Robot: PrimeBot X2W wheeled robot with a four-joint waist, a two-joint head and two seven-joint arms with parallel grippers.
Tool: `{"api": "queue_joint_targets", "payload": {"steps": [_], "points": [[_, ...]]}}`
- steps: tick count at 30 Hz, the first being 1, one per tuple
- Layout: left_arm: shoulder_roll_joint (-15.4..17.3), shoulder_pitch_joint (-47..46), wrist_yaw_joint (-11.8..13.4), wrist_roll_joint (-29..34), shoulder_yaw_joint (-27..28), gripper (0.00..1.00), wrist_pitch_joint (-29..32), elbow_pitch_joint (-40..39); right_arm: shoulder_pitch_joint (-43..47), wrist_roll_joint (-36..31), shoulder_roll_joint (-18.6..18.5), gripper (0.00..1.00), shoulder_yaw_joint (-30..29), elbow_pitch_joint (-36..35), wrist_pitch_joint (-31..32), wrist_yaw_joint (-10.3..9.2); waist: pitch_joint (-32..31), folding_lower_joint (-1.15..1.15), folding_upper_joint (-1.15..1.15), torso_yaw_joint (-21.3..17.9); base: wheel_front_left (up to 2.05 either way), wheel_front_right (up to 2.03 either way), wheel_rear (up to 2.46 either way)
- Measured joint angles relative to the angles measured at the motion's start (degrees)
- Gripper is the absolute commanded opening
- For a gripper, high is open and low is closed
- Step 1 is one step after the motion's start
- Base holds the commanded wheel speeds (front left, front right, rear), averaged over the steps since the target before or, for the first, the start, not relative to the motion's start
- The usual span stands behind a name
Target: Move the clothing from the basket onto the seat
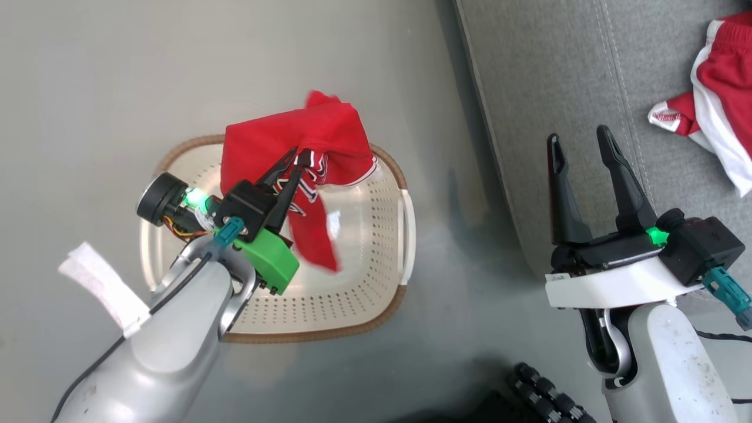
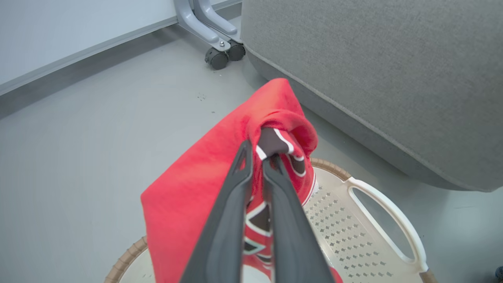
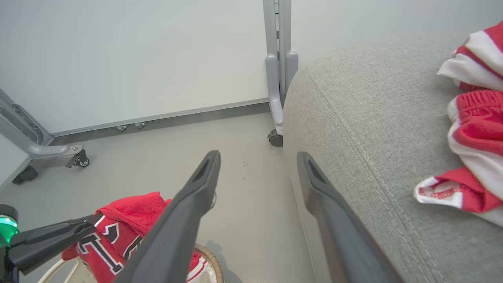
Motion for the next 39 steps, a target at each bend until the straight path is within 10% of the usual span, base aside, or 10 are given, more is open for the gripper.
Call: {"api": "queue_joint_targets", "payload": {"steps": [20, 39], "points": [[-0.8, 13.5, 5.7, -3.9, 13.0, 0.00, 0.0, -30.6, 6.2, -3.8, 0.0, 1.00, -1.8, -2.2, 7.3, 0.00, -18.0, 0.00, 0.00, 6.7, 0.00, 0.00, 0.00], [-2.1, 28.2, 5.0, -4.4, 17.4, 0.00, 0.0, -40.0, 14.2, -4.2, 0.0, 1.00, 0.9, -3.7, 12.2, 0.00, -31.9, 0.00, 0.00, 8.3, 0.00, 0.00, 0.00]]}}
